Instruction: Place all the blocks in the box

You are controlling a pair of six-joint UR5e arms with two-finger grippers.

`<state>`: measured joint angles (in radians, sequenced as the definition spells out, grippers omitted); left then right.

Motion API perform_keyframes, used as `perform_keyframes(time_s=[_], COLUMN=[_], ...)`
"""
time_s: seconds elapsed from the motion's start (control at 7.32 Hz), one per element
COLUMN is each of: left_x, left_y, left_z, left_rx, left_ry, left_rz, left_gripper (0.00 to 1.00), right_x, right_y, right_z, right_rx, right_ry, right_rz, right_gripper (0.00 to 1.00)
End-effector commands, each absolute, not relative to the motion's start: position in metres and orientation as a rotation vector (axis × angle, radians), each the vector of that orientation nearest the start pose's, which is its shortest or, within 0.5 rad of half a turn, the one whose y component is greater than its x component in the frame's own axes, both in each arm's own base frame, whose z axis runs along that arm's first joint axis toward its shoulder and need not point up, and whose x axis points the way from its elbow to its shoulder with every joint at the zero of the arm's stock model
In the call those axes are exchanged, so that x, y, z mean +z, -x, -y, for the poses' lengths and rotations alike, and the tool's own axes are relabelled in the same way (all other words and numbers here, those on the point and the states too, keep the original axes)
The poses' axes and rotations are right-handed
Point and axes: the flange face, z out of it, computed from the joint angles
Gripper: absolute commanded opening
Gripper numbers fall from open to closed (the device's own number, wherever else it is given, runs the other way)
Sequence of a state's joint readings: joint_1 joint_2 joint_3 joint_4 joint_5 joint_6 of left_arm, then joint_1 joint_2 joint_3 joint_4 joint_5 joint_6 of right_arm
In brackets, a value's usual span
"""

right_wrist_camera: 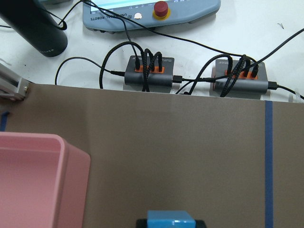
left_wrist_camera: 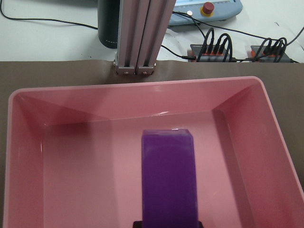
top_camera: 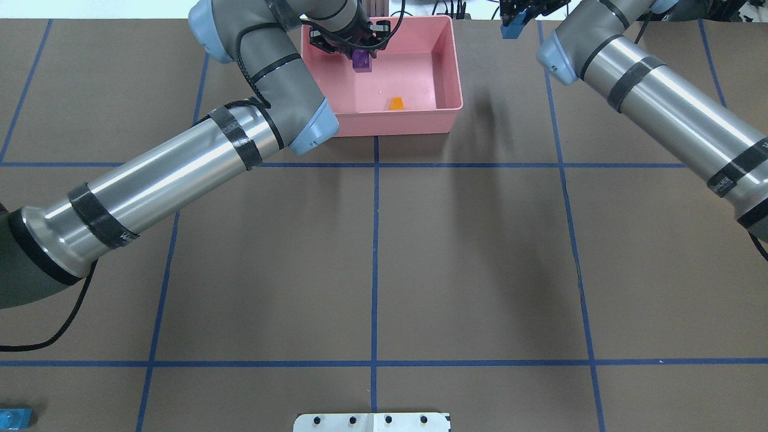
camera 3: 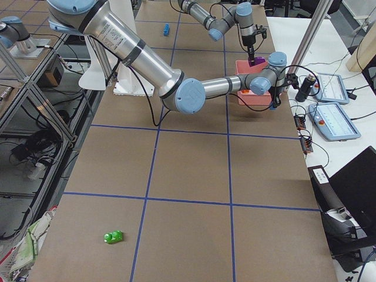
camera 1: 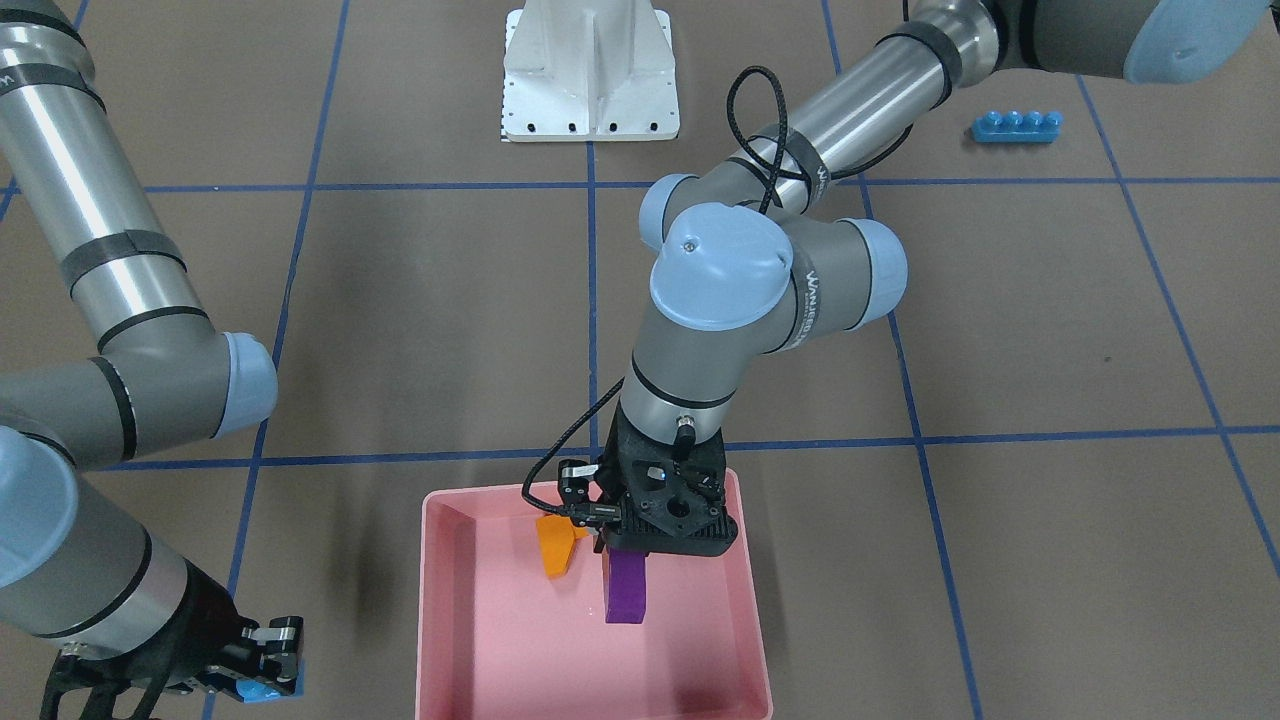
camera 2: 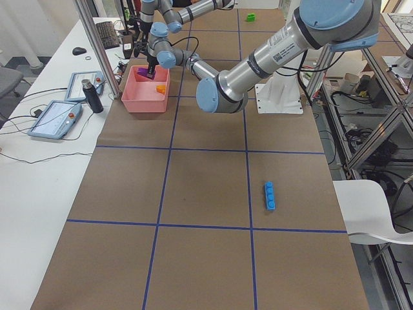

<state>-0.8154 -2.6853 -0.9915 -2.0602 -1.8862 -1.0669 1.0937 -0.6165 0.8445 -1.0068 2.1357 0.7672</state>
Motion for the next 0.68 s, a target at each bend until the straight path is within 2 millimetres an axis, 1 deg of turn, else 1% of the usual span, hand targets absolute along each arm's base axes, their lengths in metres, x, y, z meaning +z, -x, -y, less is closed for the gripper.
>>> perform_keyframes(time_s=[0.0, 0.14, 0.27, 0.41, 0.55], left_x=[0.114, 0.109, 0.109, 0.094, 0.082], left_y=[-0.511, -0.505, -0.497, -0.474, -0.457], left_z=[0.688, 0.688, 0.69, 0.688, 0.678], left_rx=[-0.126, -0.117, -0.114, -0.08, -0.023], left_ry=[-0.388, -0.389, -0.342, -0.317, -0.293], left_rz=[-0.975, -0.983, -0.97, -0.941, -0.874], left_gripper=[1.0, 1.0, 0.99, 0.99, 0.99], right_x=[0.258, 0.235, 0.203, 0.189, 0.178], right_y=[0.289, 0.299, 0.317, 0.351, 0.377], right_z=[0.815, 0.815, 0.81, 0.799, 0.79], right_rx=[0.061, 0.06, 0.033, 0.033, 0.025], right_ry=[-0.284, -0.277, -0.291, -0.283, -0.308], right_rz=[0.936, 0.941, 0.959, 0.963, 0.942], right_gripper=[0.0, 0.0, 0.0, 0.0, 0.0])
